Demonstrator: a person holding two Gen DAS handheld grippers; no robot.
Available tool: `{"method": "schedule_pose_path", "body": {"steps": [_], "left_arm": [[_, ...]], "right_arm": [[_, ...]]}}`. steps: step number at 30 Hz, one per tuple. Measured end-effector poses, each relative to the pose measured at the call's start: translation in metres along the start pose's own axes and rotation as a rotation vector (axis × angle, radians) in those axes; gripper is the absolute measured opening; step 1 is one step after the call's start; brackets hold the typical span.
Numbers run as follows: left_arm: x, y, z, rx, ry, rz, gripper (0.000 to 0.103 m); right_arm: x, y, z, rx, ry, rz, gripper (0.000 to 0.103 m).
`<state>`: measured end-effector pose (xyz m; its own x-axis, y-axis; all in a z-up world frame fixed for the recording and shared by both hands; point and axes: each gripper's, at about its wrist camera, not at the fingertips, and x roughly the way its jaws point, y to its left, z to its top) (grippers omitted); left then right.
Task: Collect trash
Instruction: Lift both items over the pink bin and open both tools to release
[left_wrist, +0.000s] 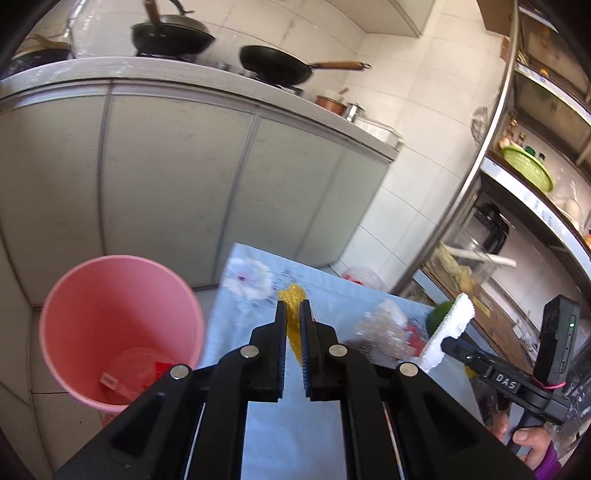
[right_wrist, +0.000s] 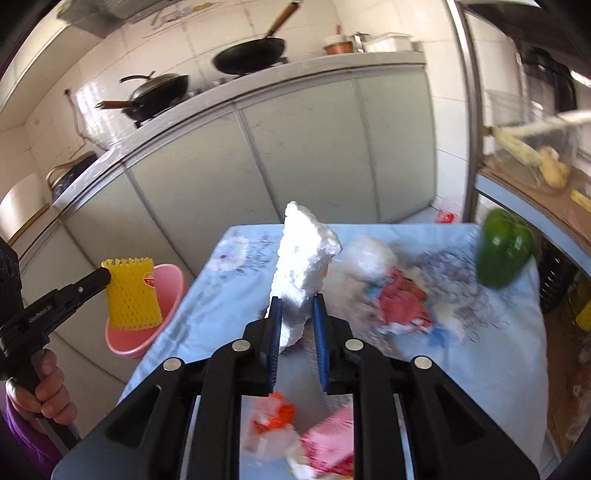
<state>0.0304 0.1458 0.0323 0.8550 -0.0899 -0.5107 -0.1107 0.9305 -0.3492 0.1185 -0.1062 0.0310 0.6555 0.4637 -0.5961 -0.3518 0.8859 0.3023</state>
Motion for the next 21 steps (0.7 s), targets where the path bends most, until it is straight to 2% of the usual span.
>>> {"method": "schedule_pose_path", "body": {"steps": [5,11,16,21], "left_arm": [[-0.020,0.047,0.003,-0.055,-0.032,0.088,0.006],[-0.036,0.101,-0.003,-0.113,-0.060,0.196,0.006],[-0.034,0.132,-0.012,-0.140,-0.028,0.268,0.006],[-0.026,0.146,-0.022,-0.151,0.005,0.312,0.006]], "right_arm": [[0.023,0.051,0.012,-0.075,0.006,0.099,0.017],[0.065,0.123,0.019,-0.200,0.053,0.205,0.017],[0.103,0.171,0.012,-0.275,0.114,0.264,0.017],[0.137,0.200,0.002,-0.308,0.170,0.290,0.017]]}}
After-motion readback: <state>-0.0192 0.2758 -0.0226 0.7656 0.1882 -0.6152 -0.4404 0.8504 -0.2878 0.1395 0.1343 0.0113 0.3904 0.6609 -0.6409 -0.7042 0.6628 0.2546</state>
